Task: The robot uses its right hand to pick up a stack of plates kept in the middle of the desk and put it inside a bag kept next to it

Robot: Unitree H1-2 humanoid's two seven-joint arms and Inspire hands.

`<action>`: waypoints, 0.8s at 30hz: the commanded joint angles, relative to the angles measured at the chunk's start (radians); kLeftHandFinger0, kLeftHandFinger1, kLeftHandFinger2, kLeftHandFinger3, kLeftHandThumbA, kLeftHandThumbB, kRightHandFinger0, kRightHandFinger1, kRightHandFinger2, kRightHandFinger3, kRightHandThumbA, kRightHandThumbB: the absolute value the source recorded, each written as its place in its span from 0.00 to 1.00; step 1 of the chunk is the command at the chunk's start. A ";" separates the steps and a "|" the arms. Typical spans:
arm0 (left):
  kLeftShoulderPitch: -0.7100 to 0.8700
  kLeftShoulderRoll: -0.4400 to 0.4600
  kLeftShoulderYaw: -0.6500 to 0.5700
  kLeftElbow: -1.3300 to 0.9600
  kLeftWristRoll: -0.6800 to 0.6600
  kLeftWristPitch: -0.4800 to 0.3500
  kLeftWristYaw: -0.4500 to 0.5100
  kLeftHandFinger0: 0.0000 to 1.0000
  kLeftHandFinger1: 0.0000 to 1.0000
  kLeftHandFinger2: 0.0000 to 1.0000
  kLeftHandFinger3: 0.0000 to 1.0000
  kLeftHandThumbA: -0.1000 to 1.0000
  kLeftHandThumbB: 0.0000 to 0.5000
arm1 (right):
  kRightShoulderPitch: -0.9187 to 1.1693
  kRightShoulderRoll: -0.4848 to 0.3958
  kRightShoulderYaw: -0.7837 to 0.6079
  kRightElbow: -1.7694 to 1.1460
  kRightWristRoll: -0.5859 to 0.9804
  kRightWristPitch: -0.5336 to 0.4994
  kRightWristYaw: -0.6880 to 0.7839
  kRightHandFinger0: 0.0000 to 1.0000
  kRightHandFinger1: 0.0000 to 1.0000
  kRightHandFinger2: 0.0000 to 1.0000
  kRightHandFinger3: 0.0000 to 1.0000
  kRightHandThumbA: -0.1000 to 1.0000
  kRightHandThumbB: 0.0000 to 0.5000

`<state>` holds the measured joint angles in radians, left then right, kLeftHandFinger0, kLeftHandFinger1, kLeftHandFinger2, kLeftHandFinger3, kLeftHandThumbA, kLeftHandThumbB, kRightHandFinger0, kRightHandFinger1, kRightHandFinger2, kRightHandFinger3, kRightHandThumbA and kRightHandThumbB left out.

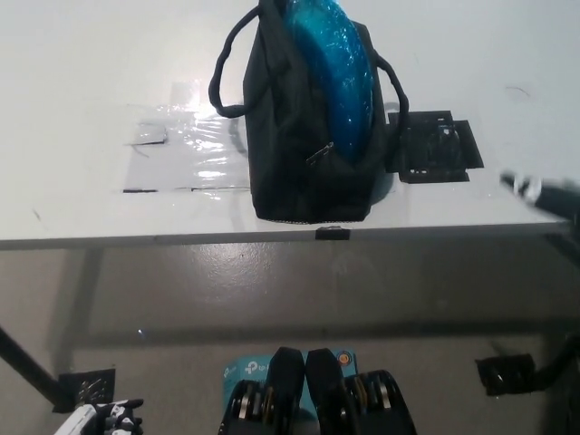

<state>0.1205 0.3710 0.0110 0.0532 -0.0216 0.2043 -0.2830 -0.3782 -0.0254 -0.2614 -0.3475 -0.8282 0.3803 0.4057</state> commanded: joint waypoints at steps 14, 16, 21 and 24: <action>-0.028 0.036 0.008 -0.011 0.002 -0.033 -0.011 0.82 0.81 0.86 0.90 0.00 0.31 | 0.522 0.034 0.097 0.270 0.481 -0.687 -0.281 1.00 1.00 1.00 1.00 1.00 0.46; -0.031 0.036 0.009 -0.012 0.000 -0.030 -0.011 0.84 0.82 0.87 0.90 0.00 0.31 | 0.522 0.034 0.075 0.344 0.540 -0.732 -0.271 1.00 1.00 1.00 1.00 1.00 0.42; -0.034 0.040 0.017 -0.026 -0.009 -0.030 -0.013 0.78 0.79 0.86 0.91 0.00 0.32 | 0.517 0.039 -0.018 0.515 0.679 -0.784 -0.251 1.00 1.00 1.00 1.00 0.98 0.34; -0.032 0.037 0.023 -0.025 -0.013 -0.020 -0.010 0.79 0.79 0.85 0.92 0.00 0.34 | 0.527 0.025 -0.064 0.544 0.728 -0.769 -0.229 0.61 0.78 0.83 1.00 0.92 0.33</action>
<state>0.1175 0.3716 0.0127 0.0533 -0.0212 0.2046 -0.2829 0.1369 -0.0004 -0.2041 0.0280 -0.4934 -0.0052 0.2944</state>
